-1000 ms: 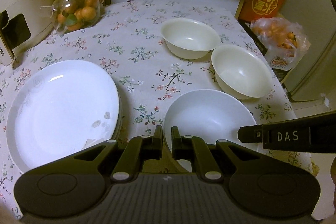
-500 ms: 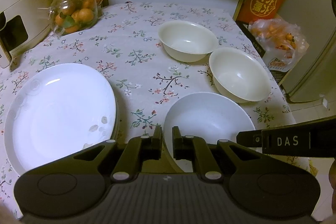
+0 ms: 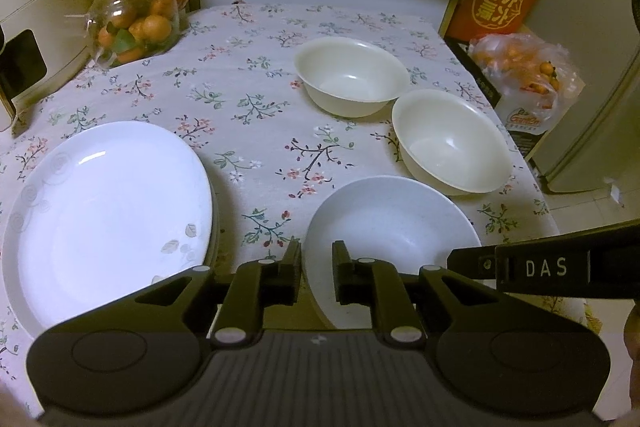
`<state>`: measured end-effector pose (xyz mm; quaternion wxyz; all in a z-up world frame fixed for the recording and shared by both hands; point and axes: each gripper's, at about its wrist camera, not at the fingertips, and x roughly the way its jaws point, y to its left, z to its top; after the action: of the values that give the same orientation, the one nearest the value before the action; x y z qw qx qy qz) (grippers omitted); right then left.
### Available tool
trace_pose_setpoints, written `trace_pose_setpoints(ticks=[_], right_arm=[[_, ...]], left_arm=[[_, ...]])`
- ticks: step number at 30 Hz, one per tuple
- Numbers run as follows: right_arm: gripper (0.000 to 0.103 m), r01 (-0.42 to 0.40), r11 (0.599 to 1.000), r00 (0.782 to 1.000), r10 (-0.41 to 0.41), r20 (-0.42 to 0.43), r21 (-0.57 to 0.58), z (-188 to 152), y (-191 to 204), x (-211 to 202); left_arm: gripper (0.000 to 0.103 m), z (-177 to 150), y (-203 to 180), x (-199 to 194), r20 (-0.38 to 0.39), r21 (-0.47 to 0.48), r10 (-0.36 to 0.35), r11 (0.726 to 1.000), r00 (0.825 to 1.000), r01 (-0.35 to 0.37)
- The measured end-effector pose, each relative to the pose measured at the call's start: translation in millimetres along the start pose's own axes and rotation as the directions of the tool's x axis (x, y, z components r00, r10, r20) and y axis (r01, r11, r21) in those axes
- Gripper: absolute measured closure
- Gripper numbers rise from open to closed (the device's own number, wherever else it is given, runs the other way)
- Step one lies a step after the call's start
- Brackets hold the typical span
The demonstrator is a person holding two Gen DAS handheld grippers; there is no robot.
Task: Organize plates and bowls
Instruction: 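Lower the white bowl onto the cloth and open both grippers, then move both grippers to the larger cream bowl on the table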
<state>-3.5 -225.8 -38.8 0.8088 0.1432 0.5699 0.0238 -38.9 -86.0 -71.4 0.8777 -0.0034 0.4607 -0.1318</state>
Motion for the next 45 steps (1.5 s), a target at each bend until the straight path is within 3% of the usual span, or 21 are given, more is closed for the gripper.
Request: trace_pose_setpoints(ticks=[8, 21, 27, 31, 35, 40, 45], right_arm=[[0.084, 0.011, 1.000, 1.000, -0.011, 0.010, 0.008, 0, -1, -3], [0.047, 0.010, 1.000, 0.999, -0.010, 0.042, 0.013, 9, -6, -18], [0.028, 0.009, 0.998, 0.995, -0.015, 0.094, 0.059, 22, -21, -33], [0.019, 0.019, 0.992, 0.992, -0.034, 0.118, 0.124, 32, -36, -41], [0.015, 0.048, 0.982, 0.989, -0.072, 0.131, 0.181, 39, -49, -43], [0.014, 0.054, 0.958, 0.988, -0.092, 0.126, 0.280, 44, -71, -38], [0.014, 0.038, 0.931, 0.991, -0.082, 0.108, 0.363, 51, -89, -31]], left_arm=[[0.082, 4, 3, -2, 0.010, -0.008, -0.002, 1.000, 1.000, 0.002], [0.076, 28, 17, -12, 0.052, -0.059, -0.018, 0.998, 0.998, 0.021], [0.061, 40, 4, -7, 0.073, -0.022, -0.077, 0.997, 0.994, 0.079], [0.044, 48, -9, -1, 0.092, 0.023, -0.115, 0.993, 0.989, 0.113], [0.037, 58, -18, 9, 0.087, 0.051, -0.143, 0.989, 0.986, 0.139], [0.038, 69, -20, 25, 0.066, 0.040, -0.145, 0.989, 0.987, 0.142], [0.047, 73, -17, 36, 0.047, 0.012, -0.136, 0.991, 0.990, 0.135]])
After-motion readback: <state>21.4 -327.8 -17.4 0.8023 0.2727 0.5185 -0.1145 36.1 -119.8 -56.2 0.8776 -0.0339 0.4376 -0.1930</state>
